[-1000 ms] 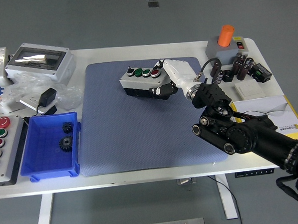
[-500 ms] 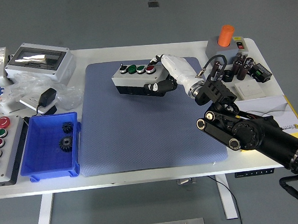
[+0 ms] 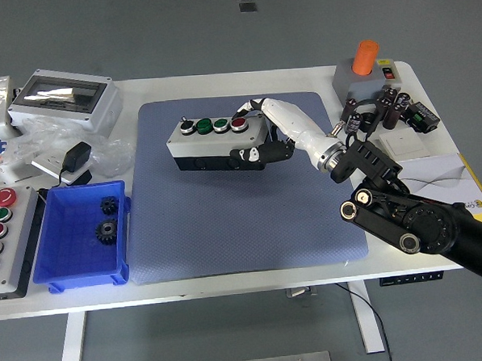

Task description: Pick up the button,place it on the desk,press the button,press the button

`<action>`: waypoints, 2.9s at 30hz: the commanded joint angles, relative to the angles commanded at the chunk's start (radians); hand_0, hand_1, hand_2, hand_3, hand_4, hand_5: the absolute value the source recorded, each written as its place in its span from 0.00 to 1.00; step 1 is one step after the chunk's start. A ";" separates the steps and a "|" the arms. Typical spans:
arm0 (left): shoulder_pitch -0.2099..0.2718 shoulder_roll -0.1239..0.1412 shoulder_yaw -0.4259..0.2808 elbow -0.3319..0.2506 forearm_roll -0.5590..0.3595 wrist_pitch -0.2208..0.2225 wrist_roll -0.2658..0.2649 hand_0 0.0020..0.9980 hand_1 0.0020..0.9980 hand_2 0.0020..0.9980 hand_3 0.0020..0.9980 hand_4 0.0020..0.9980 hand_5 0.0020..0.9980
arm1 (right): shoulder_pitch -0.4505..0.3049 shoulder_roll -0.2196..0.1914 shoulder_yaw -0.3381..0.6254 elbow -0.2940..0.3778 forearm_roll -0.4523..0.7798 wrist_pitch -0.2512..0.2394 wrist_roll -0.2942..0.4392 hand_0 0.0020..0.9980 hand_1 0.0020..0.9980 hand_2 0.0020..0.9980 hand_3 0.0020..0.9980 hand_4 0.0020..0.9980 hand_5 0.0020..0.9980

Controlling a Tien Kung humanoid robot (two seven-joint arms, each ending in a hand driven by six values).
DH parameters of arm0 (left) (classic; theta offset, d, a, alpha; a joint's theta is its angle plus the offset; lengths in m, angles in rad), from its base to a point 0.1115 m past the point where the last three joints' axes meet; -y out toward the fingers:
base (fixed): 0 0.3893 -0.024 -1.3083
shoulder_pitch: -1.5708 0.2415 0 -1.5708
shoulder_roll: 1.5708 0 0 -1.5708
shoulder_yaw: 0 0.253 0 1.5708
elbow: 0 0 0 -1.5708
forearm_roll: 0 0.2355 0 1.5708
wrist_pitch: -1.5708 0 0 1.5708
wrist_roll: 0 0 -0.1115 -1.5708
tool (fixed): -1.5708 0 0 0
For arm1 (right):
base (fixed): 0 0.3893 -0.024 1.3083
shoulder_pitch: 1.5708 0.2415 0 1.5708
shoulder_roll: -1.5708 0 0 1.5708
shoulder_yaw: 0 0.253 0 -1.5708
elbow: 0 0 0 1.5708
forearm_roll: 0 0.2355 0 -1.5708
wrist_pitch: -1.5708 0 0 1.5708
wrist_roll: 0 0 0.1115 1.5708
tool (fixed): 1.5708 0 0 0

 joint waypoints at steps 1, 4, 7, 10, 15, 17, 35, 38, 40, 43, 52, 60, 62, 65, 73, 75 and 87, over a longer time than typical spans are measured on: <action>0.000 0.000 -0.001 0.000 0.001 0.000 0.000 0.73 0.73 0.63 0.70 0.63 0.17 | -0.009 -0.005 -0.010 0.011 0.013 -0.012 0.017 0.22 0.40 0.35 0.43 0.40 0.00; 0.000 -0.001 -0.002 0.000 0.002 0.000 -0.001 0.73 0.73 0.63 0.70 0.63 0.17 | -0.040 -0.014 -0.026 0.032 0.043 -0.033 0.066 0.22 0.40 0.35 0.43 0.40 0.00; 0.000 -0.003 0.000 0.000 0.002 0.000 -0.001 0.73 0.73 0.63 0.70 0.63 0.18 | -0.066 -0.014 -0.025 0.035 0.057 -0.043 0.091 0.22 0.40 0.35 0.43 0.40 0.00; 0.001 -0.004 0.000 0.000 0.003 -0.001 0.000 0.73 0.73 0.63 0.70 0.63 0.18 | -0.088 -0.008 -0.018 0.030 0.065 -0.046 0.109 0.22 0.40 0.35 0.43 0.40 0.00; 0.000 -0.004 0.001 0.000 0.003 -0.001 -0.001 0.73 0.73 0.64 0.70 0.64 0.18 | -0.108 0.003 -0.014 0.003 0.072 -0.048 0.131 0.24 0.41 0.35 0.43 0.40 0.00; 0.000 -0.004 0.001 0.000 0.005 -0.002 -0.001 0.73 0.73 0.64 0.70 0.64 0.18 | -0.109 0.008 -0.015 -0.010 0.069 -0.049 0.140 0.24 0.41 0.35 0.43 0.40 0.00; -0.002 -0.003 0.002 0.000 0.008 -0.005 0.001 0.73 0.73 0.64 0.70 0.64 0.19 | -0.079 0.023 -0.051 -0.108 -0.012 -0.029 0.121 0.39 0.52 0.41 0.43 0.44 0.00; -0.001 -0.003 0.003 0.000 0.008 -0.006 0.001 0.73 0.73 0.64 0.70 0.64 0.19 | -0.077 0.019 -0.047 -0.108 -0.032 -0.011 0.107 0.48 0.59 0.50 0.43 0.47 0.00; 0.000 -0.003 0.004 0.000 0.007 -0.006 0.002 0.73 0.73 0.64 0.70 0.64 0.19 | -0.077 0.017 -0.042 -0.106 -0.039 -0.003 0.103 0.48 0.59 0.50 0.43 0.47 0.00; 0.000 -0.003 0.005 0.000 0.006 -0.006 0.001 0.73 0.73 0.64 0.70 0.64 0.19 | -0.076 0.015 -0.037 -0.103 -0.044 0.006 0.103 0.61 0.67 0.63 0.53 0.45 0.00; 0.001 -0.003 0.007 0.000 0.005 -0.007 0.002 0.73 0.73 0.64 0.70 0.64 0.19 | -0.077 0.011 -0.042 -0.101 -0.054 0.017 0.096 0.71 0.72 0.74 0.69 0.52 0.03; 0.001 -0.002 0.007 0.000 0.007 -0.010 0.001 0.73 0.73 0.64 0.70 0.64 0.19 | -0.077 0.008 -0.044 -0.099 -0.076 0.028 0.077 0.73 0.75 0.78 0.79 0.64 0.02; 0.001 -0.002 0.007 0.000 0.007 -0.010 0.001 0.73 0.73 0.64 0.70 0.64 0.19 | -0.076 0.007 -0.043 -0.099 -0.086 0.031 0.071 0.73 0.75 0.78 0.79 0.64 0.02; 0.000 -0.001 0.007 0.000 0.007 -0.011 0.000 0.73 0.73 0.64 0.70 0.64 0.19 | -0.075 0.006 -0.042 -0.102 -0.109 0.035 0.059 0.73 0.75 0.78 0.79 0.64 0.02; -0.002 -0.001 0.007 0.000 0.008 -0.014 -0.001 0.73 0.73 0.64 0.69 0.64 0.18 | -0.068 0.003 -0.032 -0.104 -0.200 0.036 0.022 0.76 0.78 0.84 0.89 0.68 0.04; -0.002 -0.001 0.007 0.000 0.007 -0.015 -0.001 0.73 0.73 0.64 0.69 0.64 0.18 | -0.067 0.002 -0.029 -0.102 -0.212 0.037 0.016 0.76 0.78 0.84 0.89 0.68 0.04; -0.001 -0.002 0.009 0.000 0.003 -0.018 -0.004 0.73 0.73 0.63 0.69 0.63 0.18 | -0.068 -0.007 -0.034 -0.079 -0.205 0.040 0.009 0.78 0.79 0.86 0.92 0.69 0.04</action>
